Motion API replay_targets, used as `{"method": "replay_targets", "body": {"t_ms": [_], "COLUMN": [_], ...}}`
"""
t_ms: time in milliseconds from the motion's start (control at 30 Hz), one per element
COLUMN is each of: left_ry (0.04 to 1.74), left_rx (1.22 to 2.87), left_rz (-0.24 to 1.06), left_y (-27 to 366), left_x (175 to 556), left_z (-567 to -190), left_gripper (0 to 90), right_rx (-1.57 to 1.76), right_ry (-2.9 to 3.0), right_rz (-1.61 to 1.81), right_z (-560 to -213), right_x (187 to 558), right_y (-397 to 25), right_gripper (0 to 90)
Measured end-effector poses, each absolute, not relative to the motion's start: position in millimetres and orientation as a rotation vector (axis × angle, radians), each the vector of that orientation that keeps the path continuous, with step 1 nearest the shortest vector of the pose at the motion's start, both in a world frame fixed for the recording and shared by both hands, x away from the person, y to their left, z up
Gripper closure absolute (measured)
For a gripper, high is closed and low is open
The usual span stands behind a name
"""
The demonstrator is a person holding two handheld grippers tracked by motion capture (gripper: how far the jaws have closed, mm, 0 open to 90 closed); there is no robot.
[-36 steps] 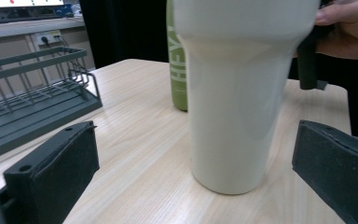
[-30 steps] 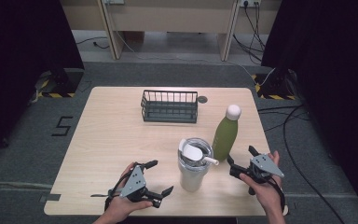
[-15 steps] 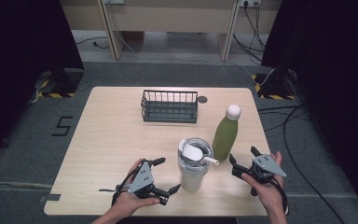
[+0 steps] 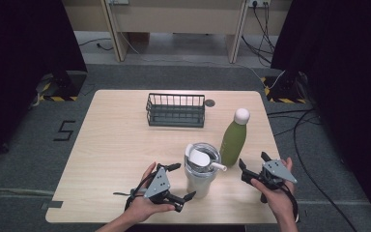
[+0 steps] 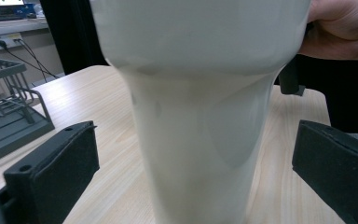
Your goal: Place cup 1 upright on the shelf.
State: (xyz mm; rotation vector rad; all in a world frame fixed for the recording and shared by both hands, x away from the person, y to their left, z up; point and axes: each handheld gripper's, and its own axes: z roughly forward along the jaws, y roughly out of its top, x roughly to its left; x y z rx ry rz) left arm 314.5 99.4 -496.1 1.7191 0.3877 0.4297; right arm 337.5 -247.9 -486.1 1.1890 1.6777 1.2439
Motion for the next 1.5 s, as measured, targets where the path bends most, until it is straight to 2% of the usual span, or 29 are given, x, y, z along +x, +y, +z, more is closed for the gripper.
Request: {"method": "replay_targets", "body": {"t_ms": [600,833,1500], "left_ry": [0.365,0.370,0.369], "left_rx": [1.727,1.723,1.727], "left_rz": [0.391,0.382,0.402], "left_y": [76.2,72.4,59.7], "left_x": [325.8,330.3,337.9], "left_z": [-501.3,-503.2,-507.1], "left_gripper": [0.0,5.7,8.8], "right_rx": [1.209,1.210,1.222], "right_ry": [1.668,1.668,1.675], "right_rz": [1.228,1.223,1.217], "right_z": [-488.8,-490.0,-493.5], "right_x": [338.0,338.7,339.4], "right_y": [-249.4,-250.3,-249.5], "right_gripper": [13.9,14.0,14.3]}}
